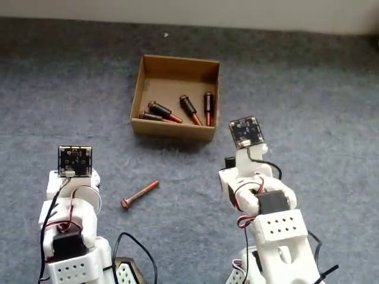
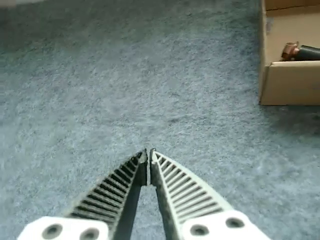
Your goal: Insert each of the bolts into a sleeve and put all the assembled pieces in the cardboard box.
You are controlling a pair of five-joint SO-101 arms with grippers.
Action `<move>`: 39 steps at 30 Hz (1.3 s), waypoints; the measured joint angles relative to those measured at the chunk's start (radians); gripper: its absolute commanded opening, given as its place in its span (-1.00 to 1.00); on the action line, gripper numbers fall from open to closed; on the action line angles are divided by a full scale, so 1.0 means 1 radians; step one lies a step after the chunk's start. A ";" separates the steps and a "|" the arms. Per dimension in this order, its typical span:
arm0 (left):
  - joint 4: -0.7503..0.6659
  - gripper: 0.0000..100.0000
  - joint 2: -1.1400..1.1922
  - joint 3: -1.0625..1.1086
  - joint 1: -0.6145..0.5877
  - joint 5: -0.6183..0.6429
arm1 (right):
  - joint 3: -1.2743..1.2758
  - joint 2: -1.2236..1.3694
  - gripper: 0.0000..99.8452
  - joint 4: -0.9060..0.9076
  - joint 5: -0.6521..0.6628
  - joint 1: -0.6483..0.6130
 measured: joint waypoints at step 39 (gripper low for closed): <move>0.146 -0.71 1.395 -0.660 0.664 -0.181 | 0.057 -0.012 -0.99 -0.112 -0.060 0.054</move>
